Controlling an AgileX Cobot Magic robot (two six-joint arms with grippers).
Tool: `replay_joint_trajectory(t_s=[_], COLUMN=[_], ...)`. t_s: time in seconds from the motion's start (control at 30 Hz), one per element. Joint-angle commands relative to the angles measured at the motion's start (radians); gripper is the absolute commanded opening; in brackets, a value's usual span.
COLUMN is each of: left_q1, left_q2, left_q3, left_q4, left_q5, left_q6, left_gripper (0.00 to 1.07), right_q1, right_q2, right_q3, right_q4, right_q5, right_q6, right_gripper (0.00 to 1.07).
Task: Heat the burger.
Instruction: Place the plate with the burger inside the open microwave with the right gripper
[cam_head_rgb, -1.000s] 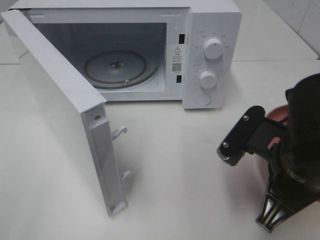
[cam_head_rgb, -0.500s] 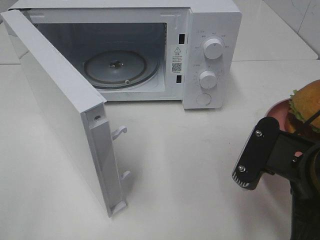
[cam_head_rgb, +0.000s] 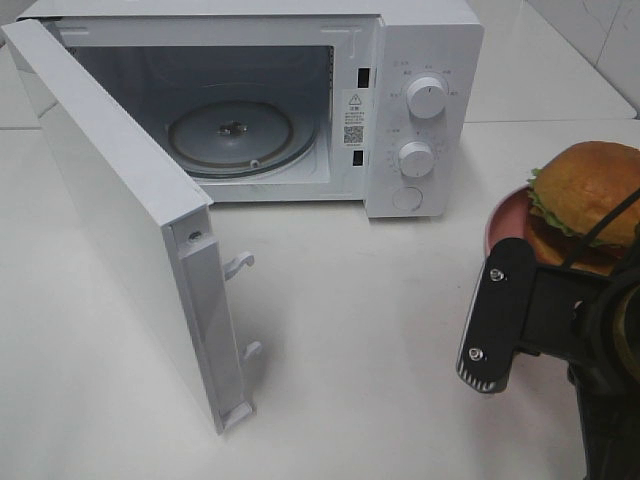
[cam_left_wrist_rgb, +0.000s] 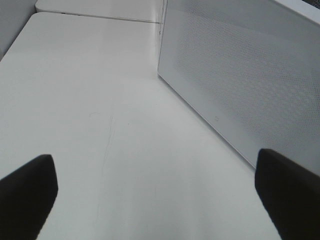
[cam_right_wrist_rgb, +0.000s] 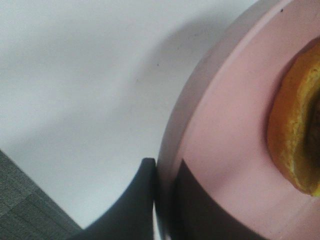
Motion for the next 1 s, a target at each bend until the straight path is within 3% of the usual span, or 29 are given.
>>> replay_joint_trajectory(t_s=[0.03,0.47,0.73,1.0], left_q1=[0.002,0.002,0.002,0.002], left_q2=[-0.019,-0.019,-0.019,-0.019], left_q3=[0.003,0.003,0.003,0.003], left_q4=[0.002,0.002,0.002,0.002], left_q5=[-0.010,-0.010,-0.010,-0.010], left_q6=[-0.004,-0.004,-0.004,-0.004], left_gripper=[1.00,1.00,1.00,1.00], right_q1=[0.007,0.007,0.007,0.000], right_q2=[-0.010,-0.010,-0.010,-0.010], right_q3=[0.001,0.001,0.001,0.001], right_q4=[-0.080,-0.161,-0.160,-0.156], right_q5=[-0.018,-0.142,-0.154,-0.304], right_q6=[-0.051,-0.258,-0.289,-0.473], right_gripper=[0.00,0.00,0.00,0.00])
